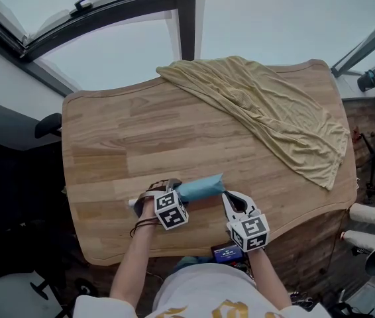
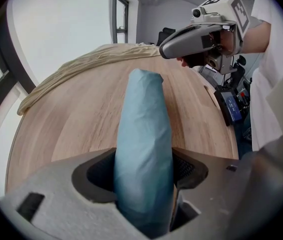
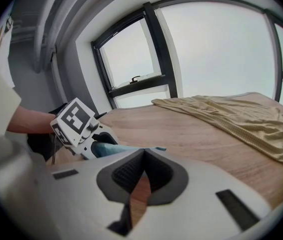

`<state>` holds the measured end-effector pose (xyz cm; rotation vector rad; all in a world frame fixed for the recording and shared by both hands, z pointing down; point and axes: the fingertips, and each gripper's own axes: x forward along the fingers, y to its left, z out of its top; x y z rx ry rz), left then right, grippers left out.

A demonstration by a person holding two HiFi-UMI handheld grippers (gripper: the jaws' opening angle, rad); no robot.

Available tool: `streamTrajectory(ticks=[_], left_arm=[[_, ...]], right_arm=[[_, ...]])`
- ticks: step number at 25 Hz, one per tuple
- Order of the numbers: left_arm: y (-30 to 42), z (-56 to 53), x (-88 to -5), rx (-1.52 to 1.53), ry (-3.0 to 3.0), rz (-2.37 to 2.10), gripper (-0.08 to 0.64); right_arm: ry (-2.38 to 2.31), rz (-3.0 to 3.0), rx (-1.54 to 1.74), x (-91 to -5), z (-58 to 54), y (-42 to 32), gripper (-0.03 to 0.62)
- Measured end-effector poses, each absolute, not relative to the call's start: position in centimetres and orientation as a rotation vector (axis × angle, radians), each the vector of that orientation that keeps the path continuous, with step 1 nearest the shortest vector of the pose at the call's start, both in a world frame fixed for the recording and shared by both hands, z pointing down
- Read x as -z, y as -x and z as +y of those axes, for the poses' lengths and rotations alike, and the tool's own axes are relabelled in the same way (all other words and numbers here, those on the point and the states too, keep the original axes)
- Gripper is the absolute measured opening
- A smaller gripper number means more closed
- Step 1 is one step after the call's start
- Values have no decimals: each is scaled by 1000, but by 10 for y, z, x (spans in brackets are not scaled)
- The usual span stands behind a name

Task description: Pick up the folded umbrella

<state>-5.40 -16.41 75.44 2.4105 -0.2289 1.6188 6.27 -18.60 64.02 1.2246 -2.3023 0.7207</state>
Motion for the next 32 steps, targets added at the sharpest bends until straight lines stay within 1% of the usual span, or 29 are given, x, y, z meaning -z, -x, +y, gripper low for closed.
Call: streamTrajectory(ticks=[12, 17, 32], left_arm=[[55, -164, -753, -1599, -2413, -248, 307], [56, -161, -752, -1592, -2398, -268, 285], [63, -160, -748, -1443, -2315, -524, 259]], right_arm=[[-1235, -2307, -753, -638, -170, -64, 9], [-1252, -2324, -747, -629, -169, -65, 9], [-1221, -2349, -751, -623, -167, -53, 9]])
